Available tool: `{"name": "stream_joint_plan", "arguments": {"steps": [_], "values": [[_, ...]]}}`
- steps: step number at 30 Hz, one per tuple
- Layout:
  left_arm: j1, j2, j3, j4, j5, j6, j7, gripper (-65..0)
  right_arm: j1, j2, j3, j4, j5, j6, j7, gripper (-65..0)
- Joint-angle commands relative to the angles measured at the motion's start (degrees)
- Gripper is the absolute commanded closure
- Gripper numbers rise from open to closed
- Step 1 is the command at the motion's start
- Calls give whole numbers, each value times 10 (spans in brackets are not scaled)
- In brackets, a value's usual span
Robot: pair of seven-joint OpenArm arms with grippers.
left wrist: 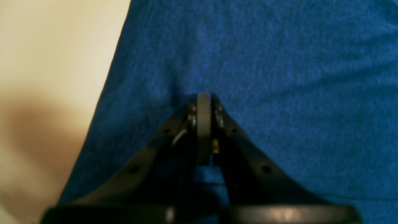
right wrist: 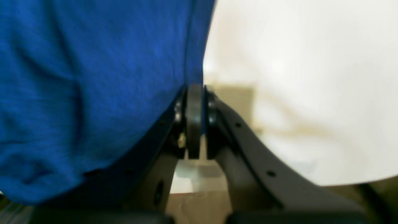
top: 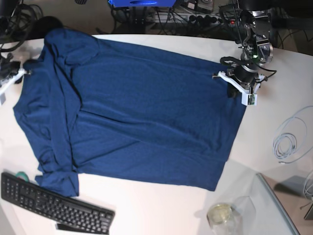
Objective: Layout the t-shirt on the table in an organized manner, then fold the t-shirt properly
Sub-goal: 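Release and regrasp the shirt edges with both grippers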
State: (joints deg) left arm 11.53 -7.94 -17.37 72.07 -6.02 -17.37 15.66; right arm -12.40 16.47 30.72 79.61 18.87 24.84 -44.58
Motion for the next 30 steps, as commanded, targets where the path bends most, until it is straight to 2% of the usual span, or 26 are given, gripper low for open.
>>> {"name": "stream_joint_plan", "arguments": {"steps": [1,5,10,13,19,25,30], "values": [[0,-7,-2,24,-3,1,-12,0,-9,6,0,33,3,3,5,-24],[3,-4,-2,65,-2,1,-10,0,-14,-3,-49,55,3,2,-5,-24],[-3,-4,-2,64,-1,2,-9,0,24,-2,-54,-48,2,1,-7,-23],[-2,-4,-2,57,-1,2,-9,0,42,18,-55,-98,2,1,-3,-23],[-20,-4,3,2,-1,2,-10,0,99,61,-57,-208,0,1,60,-23],[-56,-3,3,-41,-1,2,-12,0,189,77,-120,-303,-95,3,120,-23],[-86,9,-1,-47,-1,2,-10,0,246,72,-128,-354,-149,3,133,-24]]}}
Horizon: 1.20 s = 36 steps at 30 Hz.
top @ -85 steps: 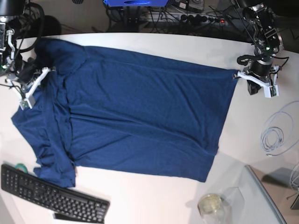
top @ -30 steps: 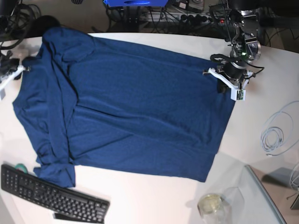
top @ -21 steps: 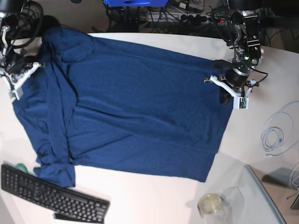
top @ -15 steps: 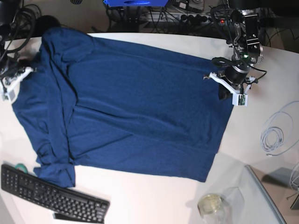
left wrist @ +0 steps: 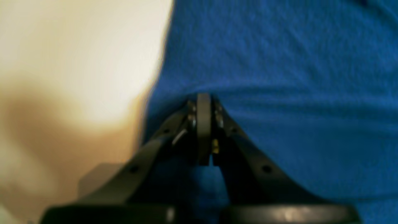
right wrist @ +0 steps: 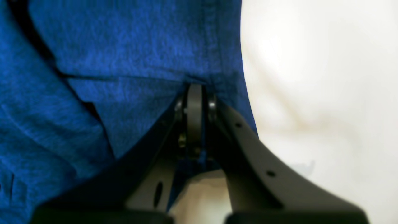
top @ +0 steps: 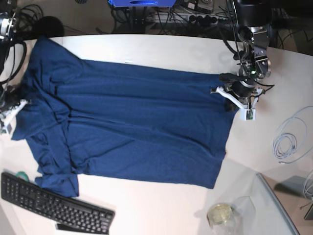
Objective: Layout the t-shirt on the table in an organized manner, then fold the t-shirt properly
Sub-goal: 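Release and regrasp the shirt edges with both grippers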
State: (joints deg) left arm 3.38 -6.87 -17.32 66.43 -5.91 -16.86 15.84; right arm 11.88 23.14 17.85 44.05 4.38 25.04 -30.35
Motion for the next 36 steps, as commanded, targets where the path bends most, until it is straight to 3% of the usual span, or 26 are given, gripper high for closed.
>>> {"name": "stream_joint_plan", "arguments": {"steps": [1,10,15,21,26,31,36], "values": [[-4,-1,-1,18,-2,-3,-11,0,7,6,1,2,-6,1,-9,-26],[52,-4,-3,118,-5,-3,34,0,10,28,-1,31,-6,1,-8,-29],[88,-2,-27,195,-5,-3,35,0,-41,24,26,183,-4,1,-23,-29],[110,1,-61,220,-5,-3,35,0,-171,-52,66,435,-3,2,-71,-29],[141,22,-58,218,-5,-6,34,0,-246,-132,70,516,-6,78,-82,-29],[139,22,-58,185,-4,-6,33,0,-284,-162,70,512,-6,81,-82,-27],[157,17,-61,177,-2,-6,32,0,-311,-166,70,505,-6,81,-79,-27]]}}
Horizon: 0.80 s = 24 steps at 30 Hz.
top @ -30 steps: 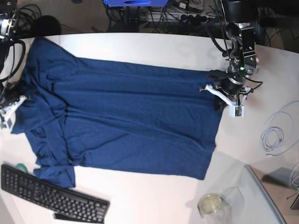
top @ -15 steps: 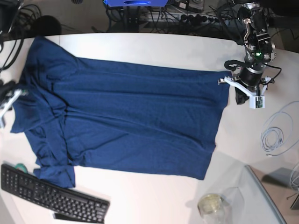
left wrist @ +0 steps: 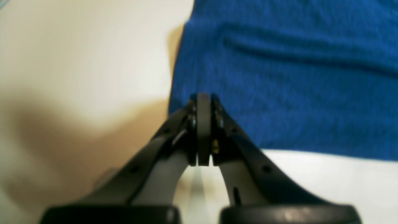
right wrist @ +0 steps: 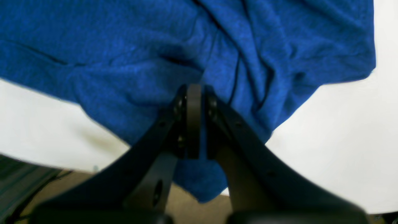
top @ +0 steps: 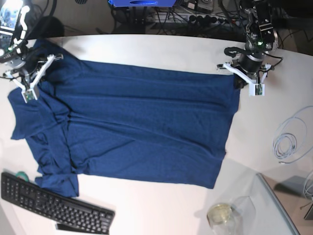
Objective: Layout the t-shirt on the table in an organized manner, then fold the t-shirt properly
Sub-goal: 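Release and regrasp the shirt edges with both grippers, then pull the shirt edges apart with both grippers to straighten it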
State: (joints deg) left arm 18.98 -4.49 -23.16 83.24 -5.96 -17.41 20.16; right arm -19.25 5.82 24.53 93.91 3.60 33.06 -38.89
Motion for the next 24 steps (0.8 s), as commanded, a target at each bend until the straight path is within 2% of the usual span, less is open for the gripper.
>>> {"name": "stream_joint_plan", "arguments": {"steps": [1,8,10,13,15,24], "values": [[4,-7,-4,12,-2,0,-11,0,-1,7,3,4,2,1,8,-27],[14,-7,-4,14,-5,0,-9,0,47,10,3,3,1,1,5,-47],[14,-5,-4,15,-5,0,-9,0,66,10,-1,-9,1,1,4,-134],[16,-5,-4,38,-5,0,-9,0,94,13,-1,-29,1,1,4,-329],[23,-5,-4,59,-5,0,-9,0,100,22,-1,-40,1,1,3,-383],[21,-3,-4,84,-6,0,-8,0,105,12,-2,-88,1,1,3,-360]]}}
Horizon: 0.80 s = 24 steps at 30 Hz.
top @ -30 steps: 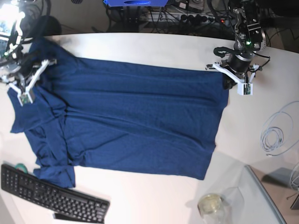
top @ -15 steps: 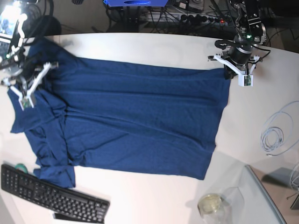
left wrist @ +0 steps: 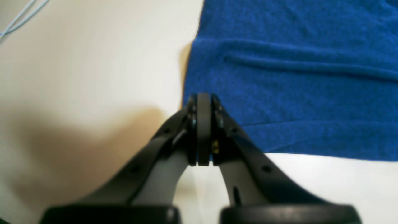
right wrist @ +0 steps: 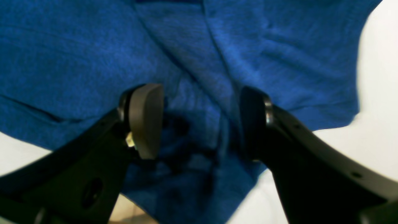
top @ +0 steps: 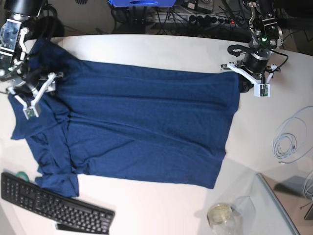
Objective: Layout the t-shirt on the table in an organized manner, then fold the t-shirt properly
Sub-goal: 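Pull the shirt edges apart with both grippers to straighten it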
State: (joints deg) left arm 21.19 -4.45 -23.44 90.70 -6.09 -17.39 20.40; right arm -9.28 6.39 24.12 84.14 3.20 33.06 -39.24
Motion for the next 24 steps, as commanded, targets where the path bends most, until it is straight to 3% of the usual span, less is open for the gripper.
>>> {"name": "stream_joint_plan", "arguments": {"steps": [1,6,7,10,13,17,20,24], "values": [[-1,-3,-2,10,-5,-1,-10,0,11,4,2,-2,4,1,7,-360],[1,-3,-2,10,-5,-1,-10,0,32,7,2,-62,4,1,11,-333],[1,-3,-2,10,-5,-1,-10,0,30,7,2,-61,4,1,11,-281],[3,-5,-2,9,-5,-1,-10,0,21,7,3,-33,4,1,7,-8],[3,-5,-2,9,-4,-1,-10,0,0,4,3,11,5,1,7,-26],[3,-5,-2,9,-2,-1,-10,0,-46,2,3,79,6,2,5,0],[2,-5,-2,9,-2,-1,-10,0,-75,2,3,119,8,6,-26,0],[-3,-5,0,8,-1,-1,-10,0,-98,-15,7,146,9,55,-66,0]]}}
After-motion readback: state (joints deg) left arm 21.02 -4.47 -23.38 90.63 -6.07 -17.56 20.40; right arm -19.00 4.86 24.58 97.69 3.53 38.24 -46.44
